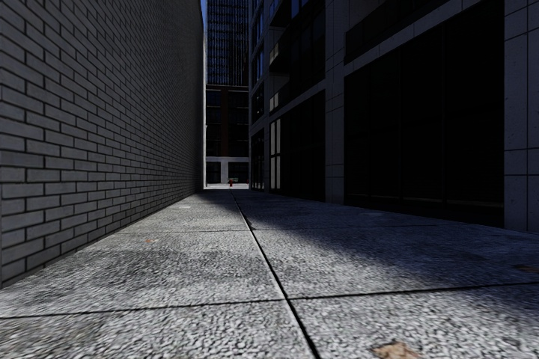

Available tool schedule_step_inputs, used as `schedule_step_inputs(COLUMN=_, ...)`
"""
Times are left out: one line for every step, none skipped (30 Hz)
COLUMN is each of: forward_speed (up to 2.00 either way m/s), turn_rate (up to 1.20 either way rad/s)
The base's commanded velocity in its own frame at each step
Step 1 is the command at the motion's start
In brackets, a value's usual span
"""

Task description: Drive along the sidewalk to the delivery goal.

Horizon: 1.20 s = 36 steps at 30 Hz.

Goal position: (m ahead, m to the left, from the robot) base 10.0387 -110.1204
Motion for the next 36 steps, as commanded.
schedule_step_inputs(forward_speed=0.00, turn_rate=0.00)
schedule_step_inputs(forward_speed=0.00, turn_rate=0.00)
schedule_step_inputs(forward_speed=0.00, turn_rate=0.00)
schedule_step_inputs(forward_speed=0.00, turn_rate=0.00)
schedule_step_inputs(forward_speed=0.00, turn_rate=0.00)
schedule_step_inputs(forward_speed=0.00, turn_rate=0.00)
schedule_step_inputs(forward_speed=0.00, turn_rate=0.00)
schedule_step_inputs(forward_speed=0.00, turn_rate=0.00)
schedule_step_inputs(forward_speed=0.00, turn_rate=0.00)
schedule_step_inputs(forward_speed=0.00, turn_rate=0.00)
schedule_step_inputs(forward_speed=0.00, turn_rate=0.00)
schedule_step_inputs(forward_speed=0.00, turn_rate=-0.01)
schedule_step_inputs(forward_speed=0.00, turn_rate=-0.01)
schedule_step_inputs(forward_speed=0.00, turn_rate=-0.03)
schedule_step_inputs(forward_speed=0.00, turn_rate=-0.04)
schedule_step_inputs(forward_speed=0.00, turn_rate=-0.08)
schedule_step_inputs(forward_speed=0.00, turn_rate=-0.20)
schedule_step_inputs(forward_speed=0.00, turn_rate=-0.37)
schedule_step_inputs(forward_speed=0.00, turn_rate=-0.53)
schedule_step_inputs(forward_speed=0.00, turn_rate=-0.64)
schedule_step_inputs(forward_speed=0.00, turn_rate=-0.64)
schedule_step_inputs(forward_speed=0.00, turn_rate=-0.76)
schedule_step_inputs(forward_speed=0.00, turn_rate=-0.94)
schedule_step_inputs(forward_speed=0.00, turn_rate=-0.99)
schedule_step_inputs(forward_speed=0.00, turn_rate=-1.05)
schedule_step_inputs(forward_speed=0.00, turn_rate=-1.05)
schedule_step_inputs(forward_speed=0.00, turn_rate=-1.09)
schedule_step_inputs(forward_speed=0.00, turn_rate=-1.10)
schedule_step_inputs(forward_speed=0.00, turn_rate=-1.10)
schedule_step_inputs(forward_speed=0.00, turn_rate=-1.10)
schedule_step_inputs(forward_speed=0.00, turn_rate=-1.10)
schedule_step_inputs(forward_speed=0.00, turn_rate=-1.10)
schedule_step_inputs(forward_speed=0.00, turn_rate=-1.11)
schedule_step_inputs(forward_speed=0.00, turn_rate=-1.11)
schedule_step_inputs(forward_speed=0.00, turn_rate=-1.11)
schedule_step_inputs(forward_speed=0.00, turn_rate=-1.11)
